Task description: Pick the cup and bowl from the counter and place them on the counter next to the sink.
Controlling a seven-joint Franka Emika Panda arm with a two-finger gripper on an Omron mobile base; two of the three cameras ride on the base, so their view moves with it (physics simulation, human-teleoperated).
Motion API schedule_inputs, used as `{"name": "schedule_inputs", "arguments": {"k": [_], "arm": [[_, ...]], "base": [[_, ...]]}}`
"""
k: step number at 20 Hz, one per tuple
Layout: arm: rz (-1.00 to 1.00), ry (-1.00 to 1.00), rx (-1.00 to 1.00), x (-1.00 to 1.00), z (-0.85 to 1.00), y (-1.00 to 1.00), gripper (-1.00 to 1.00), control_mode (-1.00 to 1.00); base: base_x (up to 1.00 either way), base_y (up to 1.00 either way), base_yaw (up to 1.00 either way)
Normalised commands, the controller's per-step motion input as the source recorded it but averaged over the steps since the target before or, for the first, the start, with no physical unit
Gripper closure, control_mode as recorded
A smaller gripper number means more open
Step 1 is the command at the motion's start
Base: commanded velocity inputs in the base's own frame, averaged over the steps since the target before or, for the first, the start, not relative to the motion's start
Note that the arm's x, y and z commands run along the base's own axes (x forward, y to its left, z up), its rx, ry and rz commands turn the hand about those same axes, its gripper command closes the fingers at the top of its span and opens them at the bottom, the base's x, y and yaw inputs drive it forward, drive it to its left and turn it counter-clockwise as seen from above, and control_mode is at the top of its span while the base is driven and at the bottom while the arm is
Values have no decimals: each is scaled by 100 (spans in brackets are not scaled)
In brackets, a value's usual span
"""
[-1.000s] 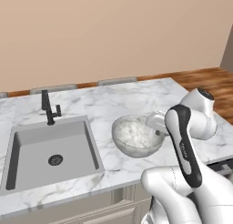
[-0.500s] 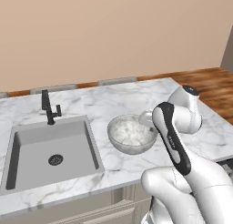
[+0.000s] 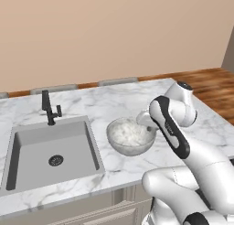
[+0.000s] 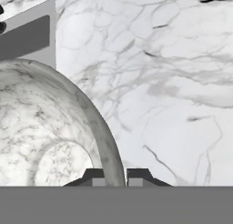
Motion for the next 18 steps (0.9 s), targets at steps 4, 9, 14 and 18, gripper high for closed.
{"name": "schedule_inputs", "arguments": {"k": [4, 9, 14, 18], "arm": [[9, 0, 0, 8, -26, 13, 100, -100], [1, 0, 0, 1, -29, 5, 100, -100], [0, 0, -1, 2, -22, 0, 100, -100], [0, 0, -2, 10, -24, 0, 100, -100]], "base": [[0, 0, 0], [0, 0, 0], [0, 0, 0], [0, 0, 0]]}}
